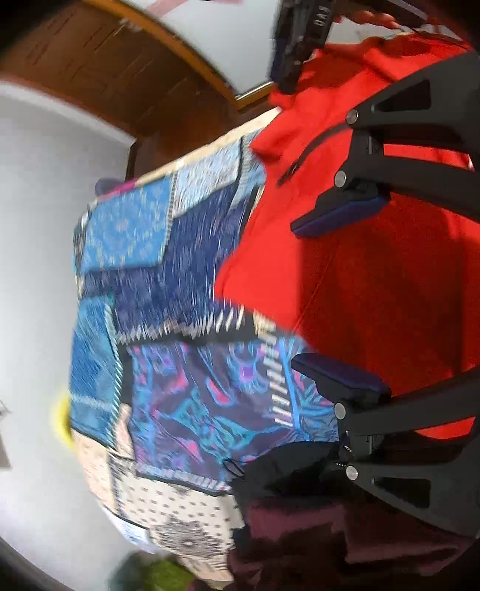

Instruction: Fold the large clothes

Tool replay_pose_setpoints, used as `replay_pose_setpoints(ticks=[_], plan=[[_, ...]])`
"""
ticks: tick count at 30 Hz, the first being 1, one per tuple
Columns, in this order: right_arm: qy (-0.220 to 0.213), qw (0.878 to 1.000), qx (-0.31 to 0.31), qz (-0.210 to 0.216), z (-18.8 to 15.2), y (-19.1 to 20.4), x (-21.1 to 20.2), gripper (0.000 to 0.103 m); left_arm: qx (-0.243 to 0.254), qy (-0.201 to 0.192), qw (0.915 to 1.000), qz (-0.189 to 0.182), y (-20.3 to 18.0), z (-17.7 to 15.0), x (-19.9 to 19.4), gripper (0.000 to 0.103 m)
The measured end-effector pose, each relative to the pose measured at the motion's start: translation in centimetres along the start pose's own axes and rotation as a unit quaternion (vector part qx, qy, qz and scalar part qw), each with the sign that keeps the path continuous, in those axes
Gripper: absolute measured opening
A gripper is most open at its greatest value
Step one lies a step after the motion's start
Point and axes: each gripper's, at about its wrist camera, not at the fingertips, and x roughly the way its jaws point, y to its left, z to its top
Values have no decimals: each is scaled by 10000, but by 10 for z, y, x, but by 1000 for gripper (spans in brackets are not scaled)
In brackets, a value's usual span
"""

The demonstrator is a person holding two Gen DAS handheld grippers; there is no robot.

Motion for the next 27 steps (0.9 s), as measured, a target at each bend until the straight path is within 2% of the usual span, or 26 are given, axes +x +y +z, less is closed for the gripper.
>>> replay_pose_setpoints(ticks=[3, 4, 6, 10, 11, 12, 13, 14, 16, 19, 22, 27], plan=[[181, 9991, 335, 183, 1, -11, 21, 43, -521, 232, 9976, -404, 20, -1, 17, 65], [286, 9983, 450, 249, 0, -14, 29, 43, -538, 198, 9973, -465, 22, -1, 18, 67], [387, 9975, 495, 314, -4, -14, 36, 43, -361, 164, 9982, -446, 17, -3, 18, 68], [237, 9986, 392, 248, -9, -9, 33, 43, 43, 123, 9993, -348, 3, -6, 16, 68], [203, 9987, 389, 257, -9, -9, 33, 42, 145, 90, 9994, -313, -1, -8, 15, 65], [37, 9987, 459, 240, -11, -10, 31, 38, 239, 50, 9993, -297, -4, -9, 13, 56], [-68, 9981, 508, 328, -13, -11, 31, 24, 322, 11, 9990, -293, -8, -11, 11, 44], [-93, 9979, 519, 378, -17, -10, 31, 13, 359, -8, 9991, -245, -9, -12, 10, 40], [-207, 9987, 433, 174, -20, -3, 30, 9, 407, -48, 9990, -162, -14, -14, 6, 23], [-313, 9991, 267, 139, -23, 5, 19, 4, 449, -70, 9989, -116, -15, -15, -1, 10], [-431, 9983, 232, 320, -24, 8, 2, 3, 567, -130, 9983, -105, -20, -19, -17, 5], [-940, 9949, 49, 358, -34, 18, -40, 2, 847, -352, 9957, -127, -32, -31, -55, 4]])
